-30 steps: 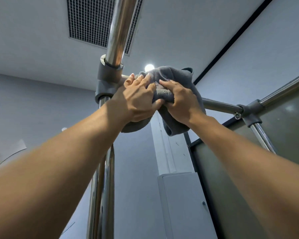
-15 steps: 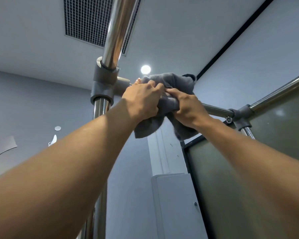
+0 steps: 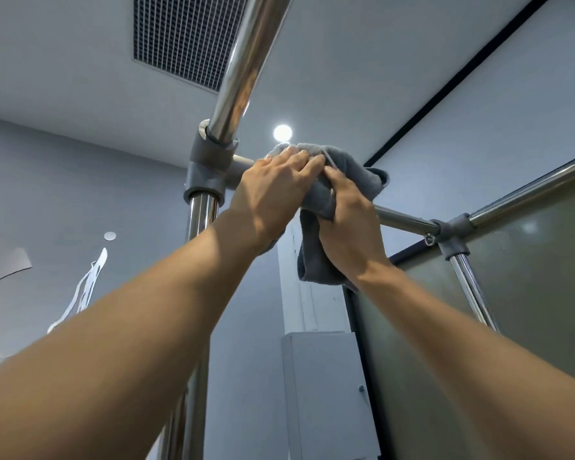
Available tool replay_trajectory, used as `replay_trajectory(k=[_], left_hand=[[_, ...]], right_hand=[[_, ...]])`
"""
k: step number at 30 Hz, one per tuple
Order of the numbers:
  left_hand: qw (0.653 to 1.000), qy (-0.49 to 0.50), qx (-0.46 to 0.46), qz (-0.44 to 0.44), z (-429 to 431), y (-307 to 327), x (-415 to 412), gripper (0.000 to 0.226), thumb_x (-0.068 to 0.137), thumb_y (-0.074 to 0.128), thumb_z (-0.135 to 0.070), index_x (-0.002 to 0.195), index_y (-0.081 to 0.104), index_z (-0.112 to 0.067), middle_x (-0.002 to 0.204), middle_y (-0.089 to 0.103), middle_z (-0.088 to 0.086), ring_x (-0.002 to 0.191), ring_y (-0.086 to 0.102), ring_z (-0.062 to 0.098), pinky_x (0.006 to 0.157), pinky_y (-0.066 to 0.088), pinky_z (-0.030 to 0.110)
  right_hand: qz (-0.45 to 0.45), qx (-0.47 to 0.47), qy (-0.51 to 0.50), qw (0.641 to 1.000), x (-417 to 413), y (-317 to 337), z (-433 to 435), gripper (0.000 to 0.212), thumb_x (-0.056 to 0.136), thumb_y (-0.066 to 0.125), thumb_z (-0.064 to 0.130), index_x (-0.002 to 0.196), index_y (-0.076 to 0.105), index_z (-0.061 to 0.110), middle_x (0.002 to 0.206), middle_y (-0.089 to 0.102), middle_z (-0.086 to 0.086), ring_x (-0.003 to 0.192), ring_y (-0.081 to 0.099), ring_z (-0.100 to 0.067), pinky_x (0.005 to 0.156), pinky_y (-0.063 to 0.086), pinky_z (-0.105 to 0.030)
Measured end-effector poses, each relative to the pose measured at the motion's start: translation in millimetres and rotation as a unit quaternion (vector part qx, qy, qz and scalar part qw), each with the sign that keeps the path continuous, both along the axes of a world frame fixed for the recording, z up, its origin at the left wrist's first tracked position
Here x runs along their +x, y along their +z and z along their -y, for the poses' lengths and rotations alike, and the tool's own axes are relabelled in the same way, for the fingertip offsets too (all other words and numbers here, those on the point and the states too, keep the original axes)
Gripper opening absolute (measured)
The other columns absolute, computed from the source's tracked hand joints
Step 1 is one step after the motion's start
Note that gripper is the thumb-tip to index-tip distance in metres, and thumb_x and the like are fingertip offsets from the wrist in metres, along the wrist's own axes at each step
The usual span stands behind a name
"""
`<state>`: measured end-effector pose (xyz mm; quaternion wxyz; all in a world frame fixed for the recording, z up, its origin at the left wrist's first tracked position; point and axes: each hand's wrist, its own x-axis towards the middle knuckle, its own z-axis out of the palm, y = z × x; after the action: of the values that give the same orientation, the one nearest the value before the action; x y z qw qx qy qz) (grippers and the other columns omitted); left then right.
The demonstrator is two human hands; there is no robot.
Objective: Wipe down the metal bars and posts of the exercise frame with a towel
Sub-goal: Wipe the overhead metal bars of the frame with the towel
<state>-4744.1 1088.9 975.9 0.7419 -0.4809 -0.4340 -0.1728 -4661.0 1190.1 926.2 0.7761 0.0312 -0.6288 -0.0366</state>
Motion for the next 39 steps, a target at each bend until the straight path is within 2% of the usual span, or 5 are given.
replay_trajectory(k=[9,15,21,30,39], left_hand=[[0.996,-0.064,-0.012,-0.060,58,-44,-30,0.055,0.085,0.059,0.004,0.137,0.054,-0.013,0.144,0.052,0.005,0.136,0.044,0.028,0.104,0.042,0.044],[0.990,-0.131,0.017,-0.045,119,-74,-81,0.050,0.083,0.047,-0.004,0.131,0.059,-0.007,0.140,0.055,0.011,0.132,0.049,0.032,0.110,0.037,0.040],[0.979,-0.195,0.020,0.055,189,-96,-135,0.063,0.077,0.056,0.011,0.135,0.055,-0.011,0.144,0.051,0.008,0.133,0.048,0.032,0.095,0.051,0.053],[0.975,-0.201,-0.011,0.091,265,-104,-237,0.074,0.077,0.053,0.013,0.144,0.043,-0.016,0.154,0.037,0.012,0.135,0.042,0.040,0.087,0.052,0.062],[0.968,-0.234,-0.066,0.063,234,-109,-310,0.071,0.090,0.045,-0.045,0.153,0.027,-0.016,0.156,0.027,0.008,0.143,0.028,0.030,0.108,0.036,0.043]], right_hand=[[-0.029,0.050,0.030,0.998,-8,-51,48,0.076,0.075,0.077,0.017,0.142,0.042,0.017,0.142,0.051,0.001,0.128,0.051,-0.015,0.103,0.046,-0.037],[0.087,0.020,-0.192,0.977,-18,-66,105,0.091,0.067,0.053,0.055,0.150,0.025,0.031,0.156,0.030,0.004,0.144,0.029,-0.022,0.115,0.019,-0.056],[0.033,0.064,-0.206,0.976,-76,-78,186,0.063,0.082,0.063,0.023,0.142,0.045,0.012,0.132,0.061,-0.007,0.110,0.062,-0.032,0.088,0.054,-0.049],[-0.004,0.090,-0.167,0.982,-189,-78,260,0.060,0.083,0.062,0.004,0.141,0.047,0.010,0.135,0.059,-0.008,0.111,0.062,-0.035,0.083,0.055,-0.051],[-0.014,0.091,-0.116,0.989,-255,-72,248,0.068,0.076,0.037,0.039,0.140,0.049,0.018,0.141,0.051,0.000,0.115,0.058,-0.030,0.083,0.054,-0.045]])
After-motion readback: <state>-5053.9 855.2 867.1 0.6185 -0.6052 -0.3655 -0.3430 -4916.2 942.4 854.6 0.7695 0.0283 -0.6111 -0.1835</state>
